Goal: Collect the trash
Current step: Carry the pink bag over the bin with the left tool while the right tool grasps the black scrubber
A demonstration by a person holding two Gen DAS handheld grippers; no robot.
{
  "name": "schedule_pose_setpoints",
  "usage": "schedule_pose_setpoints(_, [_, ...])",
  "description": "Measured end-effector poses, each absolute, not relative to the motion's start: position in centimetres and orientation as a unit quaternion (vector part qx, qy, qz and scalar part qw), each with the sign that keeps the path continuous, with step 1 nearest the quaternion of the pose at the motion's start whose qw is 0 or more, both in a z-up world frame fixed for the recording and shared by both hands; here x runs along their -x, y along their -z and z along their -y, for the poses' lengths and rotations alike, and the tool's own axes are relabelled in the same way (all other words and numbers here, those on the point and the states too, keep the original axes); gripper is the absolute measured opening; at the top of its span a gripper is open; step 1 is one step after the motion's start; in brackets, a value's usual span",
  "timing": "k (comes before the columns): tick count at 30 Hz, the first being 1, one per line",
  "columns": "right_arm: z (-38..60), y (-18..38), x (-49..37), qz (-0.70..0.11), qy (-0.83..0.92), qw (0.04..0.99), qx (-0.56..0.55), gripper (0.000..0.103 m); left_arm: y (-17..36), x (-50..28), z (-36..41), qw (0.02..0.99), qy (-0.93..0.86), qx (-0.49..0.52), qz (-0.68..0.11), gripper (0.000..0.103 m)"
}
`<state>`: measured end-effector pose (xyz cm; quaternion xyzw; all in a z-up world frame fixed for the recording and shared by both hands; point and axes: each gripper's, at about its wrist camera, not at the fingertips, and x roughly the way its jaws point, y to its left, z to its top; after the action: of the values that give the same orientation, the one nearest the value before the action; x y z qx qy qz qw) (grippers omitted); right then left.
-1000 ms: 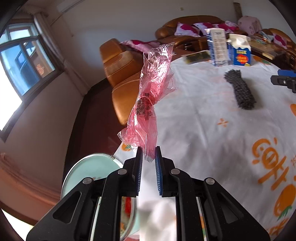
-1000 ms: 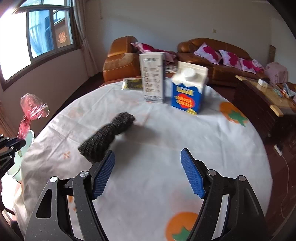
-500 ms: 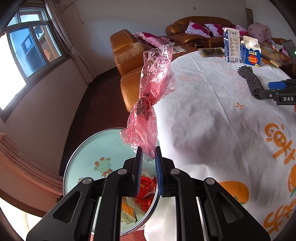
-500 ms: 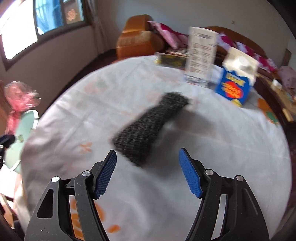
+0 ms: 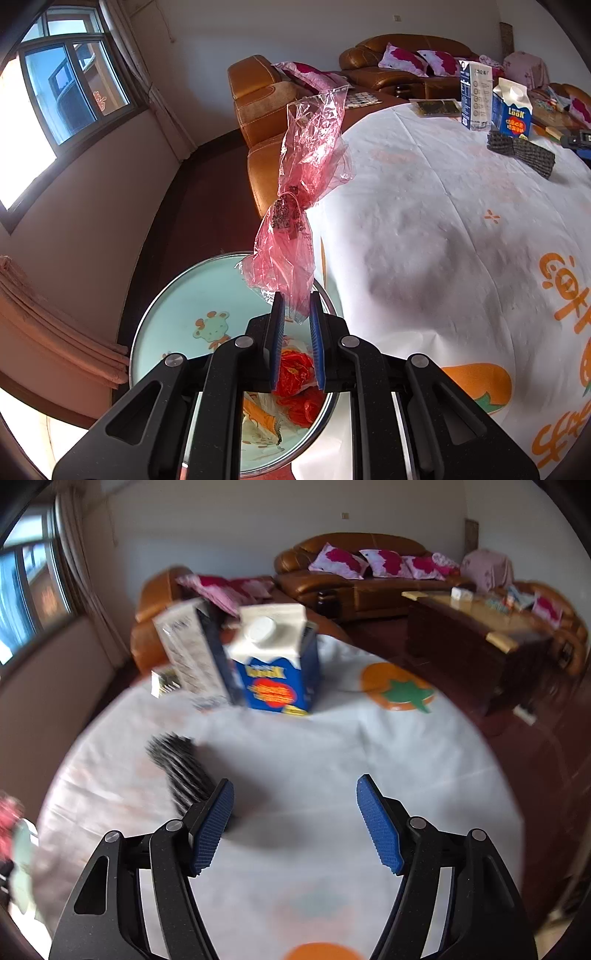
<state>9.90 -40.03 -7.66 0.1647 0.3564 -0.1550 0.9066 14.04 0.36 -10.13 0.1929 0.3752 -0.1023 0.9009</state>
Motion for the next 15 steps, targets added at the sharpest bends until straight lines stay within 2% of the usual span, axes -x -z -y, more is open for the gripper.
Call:
schedule_pose_setpoints(4, [36.3, 7.8, -10.6, -0.376, 0.09, 0.903, -0.187, 0.069, 10.1, -14.0, -0.3, 0.901, 0.105, -0.19, -0.375, 0.014])
schedule_pose_setpoints(8, [33.2, 9.2, -12.0, -0.43, 0.073, 0.89, -0.133, 0.069, 10.2, -14.0, -0.4, 0.901, 0.108, -0.189, -0.376, 0.014])
schedule_pose_setpoints(12, [35.5, 10.1, -12.6, -0.455, 0.123, 0.876, -0.101, 0.069, 10.4, -14.3, -0.9, 0.9, 0.102, -0.189, -0.378, 0.014])
schedule_pose_setpoints(15, [38.8, 9.5, -12.4, -0.434, 0.186, 0.878, -0.074, 0.069, 10.3, -14.7, -1.4, 0.901, 0.094, -0.186, -0.38, 0.014])
